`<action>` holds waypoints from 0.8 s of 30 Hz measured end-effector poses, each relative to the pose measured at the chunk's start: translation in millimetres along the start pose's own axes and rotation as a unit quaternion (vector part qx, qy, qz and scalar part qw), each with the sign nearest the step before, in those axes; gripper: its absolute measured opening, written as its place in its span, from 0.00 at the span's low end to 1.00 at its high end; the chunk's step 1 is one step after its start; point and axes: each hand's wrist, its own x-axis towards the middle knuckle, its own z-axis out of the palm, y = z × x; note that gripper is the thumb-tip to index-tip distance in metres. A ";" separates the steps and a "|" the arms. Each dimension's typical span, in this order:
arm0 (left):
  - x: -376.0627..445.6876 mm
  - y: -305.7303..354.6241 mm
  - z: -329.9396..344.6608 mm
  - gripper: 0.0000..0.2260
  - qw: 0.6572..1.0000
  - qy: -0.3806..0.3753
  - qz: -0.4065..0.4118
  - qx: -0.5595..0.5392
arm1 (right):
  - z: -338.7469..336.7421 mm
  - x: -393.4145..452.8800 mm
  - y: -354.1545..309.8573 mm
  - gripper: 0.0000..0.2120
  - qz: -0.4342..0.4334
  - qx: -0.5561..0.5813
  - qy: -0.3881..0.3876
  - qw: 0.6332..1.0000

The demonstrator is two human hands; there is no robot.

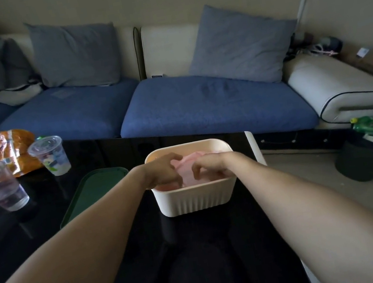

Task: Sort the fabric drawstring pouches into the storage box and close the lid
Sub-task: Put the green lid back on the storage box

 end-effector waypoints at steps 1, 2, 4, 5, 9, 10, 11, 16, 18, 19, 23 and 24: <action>-0.8 -2.8 1.0 0.34 1.000 0.022 -0.001 -0.020 | 2.4 -3.8 -4.9 0.08 0.003 -0.012 0.009 1.000; -1.1 -6.1 3.9 0.30 0.999 0.045 0.001 -0.022 | 7.2 -1.6 -6.0 0.08 0.016 -0.046 0.038 0.998; 1.7 -9.6 12.7 0.23 0.994 0.102 0.014 0.036 | 18.6 11.3 -7.8 0.24 0.054 -0.115 0.151 0.980; 3.2 -9.5 17.7 0.20 0.988 0.131 0.026 0.083 | 24.9 16.8 -8.5 0.34 0.078 -0.159 0.204 0.963; -2.0 -4.1 23.1 0.19 0.947 0.236 0.088 0.199 | 34.9 35.6 -8.4 0.36 0.077 -0.104 0.163 0.978; -6.4 -4.7 21.5 0.18 0.937 0.288 0.108 0.165 | 34.0 37.9 -7.3 0.31 0.059 -0.100 0.145 0.983; -11.3 -7.1 19.0 0.15 0.925 0.351 0.117 0.089 | 32.1 41.9 -6.5 0.29 0.053 -0.109 0.125 0.985; -26.5 -64.5 12.0 0.19 0.851 0.517 -0.057 -0.078 | 31.3 52.3 -0.4 0.31 0.076 -0.126 0.082 0.986; -24.1 -102.5 18.9 0.26 0.887 0.418 -0.197 0.021 | 32.9 57.6 6.5 0.34 0.072 -0.129 0.085 0.985; -23.4 -118.2 23.4 0.31 0.898 0.358 -0.250 0.046 | 33.1 60.0 8.6 0.36 0.073 -0.126 0.083 0.986; -25.8 -153.7 33.7 0.39 0.912 0.254 -0.301 0.113 | 31.6 64.5 10.3 0.43 0.084 -0.100 0.074 0.989; -26.6 -156.7 32.4 0.36 0.911 0.258 -0.292 0.135 | 32.3 66.1 10.7 0.43 0.083 -0.099 0.077 0.989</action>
